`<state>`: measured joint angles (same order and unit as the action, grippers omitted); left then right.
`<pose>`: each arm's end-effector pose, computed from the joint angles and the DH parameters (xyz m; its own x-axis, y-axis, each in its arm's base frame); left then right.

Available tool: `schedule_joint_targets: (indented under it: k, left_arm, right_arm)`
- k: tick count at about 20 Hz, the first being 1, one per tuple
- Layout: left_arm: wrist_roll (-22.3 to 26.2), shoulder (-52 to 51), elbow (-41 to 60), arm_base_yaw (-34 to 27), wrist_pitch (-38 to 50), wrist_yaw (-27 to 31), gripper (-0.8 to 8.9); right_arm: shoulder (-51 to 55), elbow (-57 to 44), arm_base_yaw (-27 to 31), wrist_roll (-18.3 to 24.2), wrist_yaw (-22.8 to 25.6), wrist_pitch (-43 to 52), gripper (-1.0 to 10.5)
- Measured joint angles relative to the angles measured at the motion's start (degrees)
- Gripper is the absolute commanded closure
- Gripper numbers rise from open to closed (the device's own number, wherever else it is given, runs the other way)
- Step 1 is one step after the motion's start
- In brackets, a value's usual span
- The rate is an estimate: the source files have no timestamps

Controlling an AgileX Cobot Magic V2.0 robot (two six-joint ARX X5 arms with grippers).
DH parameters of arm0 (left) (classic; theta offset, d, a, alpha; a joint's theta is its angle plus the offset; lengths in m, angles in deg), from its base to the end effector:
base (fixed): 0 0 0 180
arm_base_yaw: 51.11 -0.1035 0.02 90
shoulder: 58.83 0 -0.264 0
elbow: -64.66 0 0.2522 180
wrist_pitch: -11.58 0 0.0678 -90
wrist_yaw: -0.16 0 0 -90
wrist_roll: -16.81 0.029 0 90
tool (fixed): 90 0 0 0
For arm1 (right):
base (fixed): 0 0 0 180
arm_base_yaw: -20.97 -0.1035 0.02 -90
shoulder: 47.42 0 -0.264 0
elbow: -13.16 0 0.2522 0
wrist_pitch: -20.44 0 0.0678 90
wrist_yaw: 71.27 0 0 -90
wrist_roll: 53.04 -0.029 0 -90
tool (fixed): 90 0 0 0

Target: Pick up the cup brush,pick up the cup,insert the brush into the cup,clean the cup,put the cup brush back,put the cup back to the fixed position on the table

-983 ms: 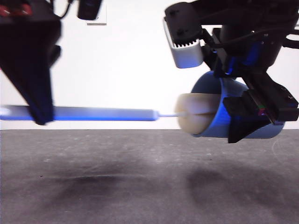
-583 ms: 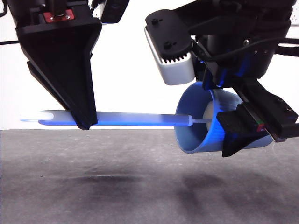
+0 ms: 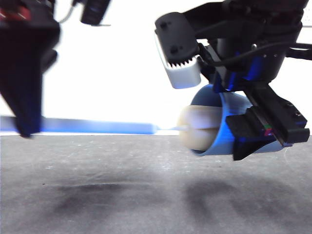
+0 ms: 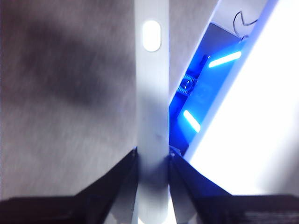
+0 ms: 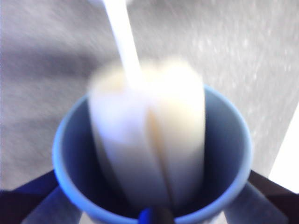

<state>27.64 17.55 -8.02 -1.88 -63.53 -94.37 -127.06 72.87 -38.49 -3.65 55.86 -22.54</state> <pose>0.1473 -0.1744 0.2489 0.0665 -0.1981 -0.9779 0.8717 0.4884 -0.0396 0.1426 0.2073 0.1963 0.7044 0.0060 -0.7098 -0.6995 -0.1643 -0.6955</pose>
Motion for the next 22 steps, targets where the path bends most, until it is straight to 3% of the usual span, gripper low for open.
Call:
schedule_joint_targets:
  k: [7, 13, 22]
  left_arm:
    - [-0.02, -2.49, 0.00, 0.00, -3.28, 1.20, 8.22]
    - [-0.17, -0.55, 0.00, 0.07, 6.14, -4.20, 8.22]
    - [-2.89, 4.26, 0.02, 1.57, 13.68, -5.49, 8.22]
  right_arm:
    - [0.00, 0.00, 0.66, -0.15, 0.37, 0.13, 9.6]
    - [0.00, 0.00, 0.66, -0.13, 0.09, 0.70, 9.6]
    - [0.00, 0.00, 0.17, -0.11, -0.68, 1.55, 9.6]
